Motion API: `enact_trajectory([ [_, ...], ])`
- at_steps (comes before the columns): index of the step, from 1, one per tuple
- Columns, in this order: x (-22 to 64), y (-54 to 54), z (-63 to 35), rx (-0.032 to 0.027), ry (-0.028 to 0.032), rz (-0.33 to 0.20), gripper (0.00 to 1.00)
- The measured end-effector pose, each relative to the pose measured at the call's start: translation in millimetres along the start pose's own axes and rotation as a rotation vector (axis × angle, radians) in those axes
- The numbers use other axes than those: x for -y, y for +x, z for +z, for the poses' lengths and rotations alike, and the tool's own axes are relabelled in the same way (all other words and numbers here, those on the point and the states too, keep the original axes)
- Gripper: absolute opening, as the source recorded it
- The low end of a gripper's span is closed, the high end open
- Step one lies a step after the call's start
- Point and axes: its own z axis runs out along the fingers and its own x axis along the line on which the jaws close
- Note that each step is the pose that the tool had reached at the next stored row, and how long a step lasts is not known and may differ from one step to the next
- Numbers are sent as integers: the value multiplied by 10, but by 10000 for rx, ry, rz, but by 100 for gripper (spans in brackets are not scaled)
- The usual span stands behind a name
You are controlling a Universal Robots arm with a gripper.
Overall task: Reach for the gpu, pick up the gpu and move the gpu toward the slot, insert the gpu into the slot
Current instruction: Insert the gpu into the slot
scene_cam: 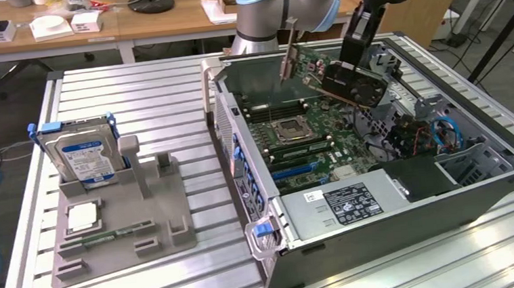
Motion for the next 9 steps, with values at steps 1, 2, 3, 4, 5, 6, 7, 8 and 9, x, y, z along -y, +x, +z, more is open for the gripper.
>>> enact_trajectory([
  [1, 0, 0, 0, -2, -1, -50, 26],
  [2, 0, 0, 0, -4, -1, -98, 26],
  [3, 0, 0, 0, -9, -2, -195, 26],
  [4, 0, 0, 0, -12, -4, -253, 26],
  [5, 0, 0, 0, -14, -4, -298, 26],
  [6, 0, 0, 0, -16, -6, -347, 26],
  [7, 0, 0, 0, -18, -7, -393, 26],
  [8, 0, 0, 0, -20, -7, -440, 26],
  [9, 0, 0, 0, -23, -8, -483, 26],
])
